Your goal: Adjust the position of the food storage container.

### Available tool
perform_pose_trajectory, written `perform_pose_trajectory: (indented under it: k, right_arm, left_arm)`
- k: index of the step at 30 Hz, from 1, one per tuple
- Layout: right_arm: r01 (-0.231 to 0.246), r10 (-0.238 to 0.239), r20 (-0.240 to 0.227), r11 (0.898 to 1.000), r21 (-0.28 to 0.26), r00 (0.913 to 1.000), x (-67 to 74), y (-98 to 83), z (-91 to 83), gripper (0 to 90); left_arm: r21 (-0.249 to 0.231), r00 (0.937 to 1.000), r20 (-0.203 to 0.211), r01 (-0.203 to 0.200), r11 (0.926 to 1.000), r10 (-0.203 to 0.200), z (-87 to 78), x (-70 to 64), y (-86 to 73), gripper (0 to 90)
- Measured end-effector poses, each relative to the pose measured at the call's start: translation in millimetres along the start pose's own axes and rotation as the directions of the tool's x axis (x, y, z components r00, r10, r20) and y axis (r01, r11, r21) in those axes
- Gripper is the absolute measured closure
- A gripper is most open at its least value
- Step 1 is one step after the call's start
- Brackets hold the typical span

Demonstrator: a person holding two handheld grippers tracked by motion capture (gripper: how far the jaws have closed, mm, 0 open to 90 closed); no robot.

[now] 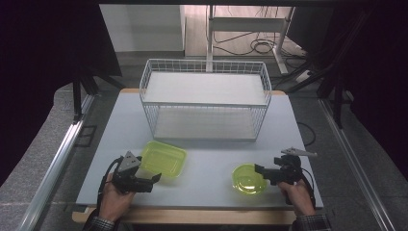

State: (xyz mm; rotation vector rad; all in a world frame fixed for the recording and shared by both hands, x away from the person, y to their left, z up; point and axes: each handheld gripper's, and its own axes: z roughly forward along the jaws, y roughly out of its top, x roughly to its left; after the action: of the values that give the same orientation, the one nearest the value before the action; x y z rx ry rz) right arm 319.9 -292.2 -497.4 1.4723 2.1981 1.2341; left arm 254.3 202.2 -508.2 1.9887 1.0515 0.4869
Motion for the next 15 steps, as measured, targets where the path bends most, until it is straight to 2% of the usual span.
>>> perform_pose_trajectory:
  k: [3,7,10,15]
  right_arm:
    - [0.028,-0.028,0.029,1.000,0.004,0.9992,3.6,0.5,1.0,0.0]
    - [0.025,-0.025,0.069,1.000,0.003,0.9973,3.5,1.8,-0.2,0.0]
    - [0.024,-0.024,0.073,1.000,-0.001,0.9971,2.6,2.8,-2.3,0.0]
    - [0.040,-0.040,0.037,0.999,0.014,0.9985,5.5,5.4,-6.6,0.0]
  left_arm:
    - [-0.020,0.9997,-0.026,-0.007,0.9998,0.006,-0.7,0.5,-1.1,3.5]
    - [-0.042,0.9988,-0.047,-0.017,0.9990,0.015,-1.0,1.5,-2.2,3.4]
    - [-0.047,0.9981,-0.056,-0.028,0.9985,0.026,-0.9,1.8,-2.7,4.1]
    - [-0.053,0.9969,-0.065,-0.047,0.9975,0.044,-0.3,1.7,-2.8,4.8]
